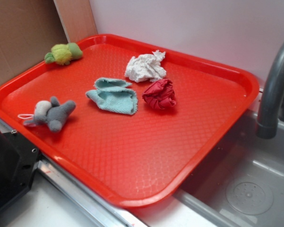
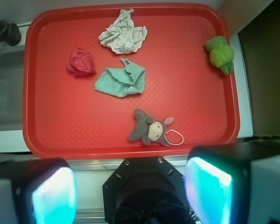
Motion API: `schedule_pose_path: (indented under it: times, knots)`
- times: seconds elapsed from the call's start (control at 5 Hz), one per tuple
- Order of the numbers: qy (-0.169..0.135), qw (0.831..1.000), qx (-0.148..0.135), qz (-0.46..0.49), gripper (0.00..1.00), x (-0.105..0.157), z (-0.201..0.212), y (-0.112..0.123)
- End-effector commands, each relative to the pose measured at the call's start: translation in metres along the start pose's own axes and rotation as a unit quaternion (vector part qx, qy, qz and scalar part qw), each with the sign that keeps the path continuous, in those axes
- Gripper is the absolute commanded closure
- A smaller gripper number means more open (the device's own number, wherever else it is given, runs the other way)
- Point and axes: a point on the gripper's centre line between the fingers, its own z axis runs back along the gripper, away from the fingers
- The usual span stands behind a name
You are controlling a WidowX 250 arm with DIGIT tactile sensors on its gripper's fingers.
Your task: Grab the red paper.
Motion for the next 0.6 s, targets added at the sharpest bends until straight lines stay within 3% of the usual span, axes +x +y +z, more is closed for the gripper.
schedule_pose_path:
  times: [0.0, 0.2, 0.4]
  knots:
    - [0.000, 1.000, 0.000, 0.000, 0.00, 0.000, 0.000, 0.000]
    - [-0.003, 0.992, 0.010, -0.127, 0.00, 0.035, -0.027, -0.021]
    - [-0.015, 0.970, 0.002, -0.244, 0.00, 0.049, -0.058, -0.036]
